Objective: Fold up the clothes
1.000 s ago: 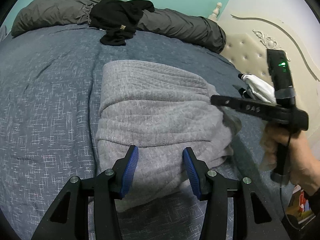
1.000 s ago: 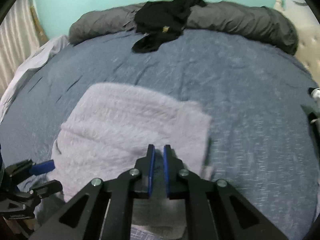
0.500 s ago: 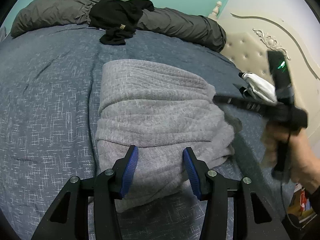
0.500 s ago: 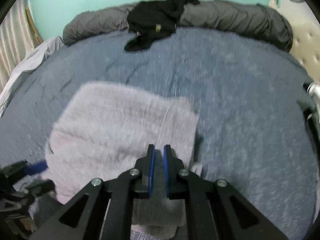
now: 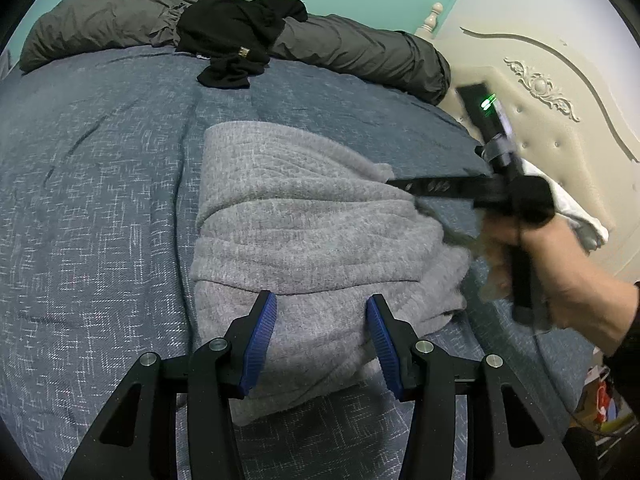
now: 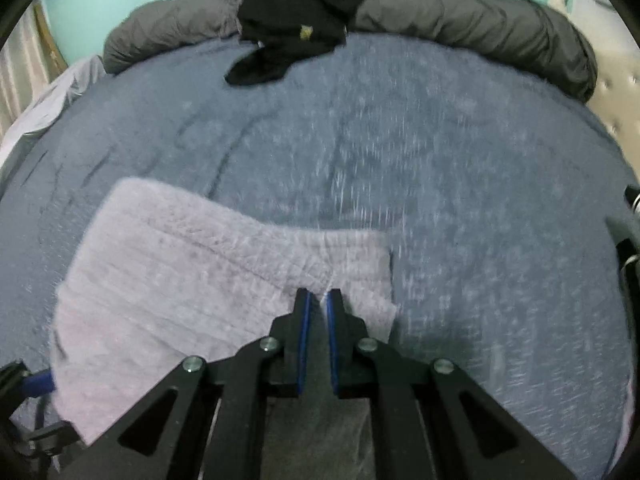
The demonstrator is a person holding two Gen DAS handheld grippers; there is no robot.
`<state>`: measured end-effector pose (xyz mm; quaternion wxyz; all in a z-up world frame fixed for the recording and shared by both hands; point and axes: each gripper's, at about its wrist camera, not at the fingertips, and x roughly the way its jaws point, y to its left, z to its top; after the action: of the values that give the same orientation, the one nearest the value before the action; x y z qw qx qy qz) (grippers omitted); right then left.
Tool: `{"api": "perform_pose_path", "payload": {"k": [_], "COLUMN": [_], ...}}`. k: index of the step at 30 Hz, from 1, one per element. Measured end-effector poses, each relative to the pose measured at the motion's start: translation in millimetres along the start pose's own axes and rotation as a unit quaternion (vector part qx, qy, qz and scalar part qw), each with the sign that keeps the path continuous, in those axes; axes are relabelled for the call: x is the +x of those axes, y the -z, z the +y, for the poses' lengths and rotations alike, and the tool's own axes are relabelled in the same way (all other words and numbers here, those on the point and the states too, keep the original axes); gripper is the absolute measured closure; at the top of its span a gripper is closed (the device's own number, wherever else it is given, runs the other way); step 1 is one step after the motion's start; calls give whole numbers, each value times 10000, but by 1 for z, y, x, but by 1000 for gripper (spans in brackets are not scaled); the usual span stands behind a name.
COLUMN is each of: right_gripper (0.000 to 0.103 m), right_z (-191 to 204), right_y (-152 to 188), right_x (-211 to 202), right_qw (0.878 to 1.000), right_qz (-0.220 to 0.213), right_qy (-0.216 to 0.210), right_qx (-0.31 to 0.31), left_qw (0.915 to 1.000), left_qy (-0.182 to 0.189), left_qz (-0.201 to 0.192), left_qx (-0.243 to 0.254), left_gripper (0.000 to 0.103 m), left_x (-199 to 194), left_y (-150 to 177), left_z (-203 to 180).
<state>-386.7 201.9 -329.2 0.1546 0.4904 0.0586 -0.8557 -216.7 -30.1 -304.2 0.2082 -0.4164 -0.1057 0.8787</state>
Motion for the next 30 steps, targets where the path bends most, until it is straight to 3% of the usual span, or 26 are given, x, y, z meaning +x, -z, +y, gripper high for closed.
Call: {"api": "perform_pose_path", "payload": {"k": [8,15,19,22,27,30], "right_gripper": [97,92,89,83,80,66], "right_z": [-4,-2,4,21,58,77], "right_y": [1,14,37,63,104,124], "right_x": [-2,-78,-118,-130,-129,-121], "right_qw": [10000,9967,9938,9914,9866,9814], "right_qz": [7,-714,-883,-811,-485,-269], "right_qy": [-62,141,-101,-446,-879,-1097], "right_qx": [68,371,672,925,1287,1551], "left_qw": [10000,9999,9995,9984,9968,9959], "left_qy": [-27,-98,-203,-360,-564,-653], "left_qz": [-6,-67,-214,-327,-355,-418], "left_qx": [1,-56,-139,-290,-437,-474], "left_gripper": [52,51,50,49,49,49], "left_x": [0,-20,-45,-65,-90,-109], "left_y": [-2,1,2,6,20,30], "left_z": [1,5,16,32,53,63]}}
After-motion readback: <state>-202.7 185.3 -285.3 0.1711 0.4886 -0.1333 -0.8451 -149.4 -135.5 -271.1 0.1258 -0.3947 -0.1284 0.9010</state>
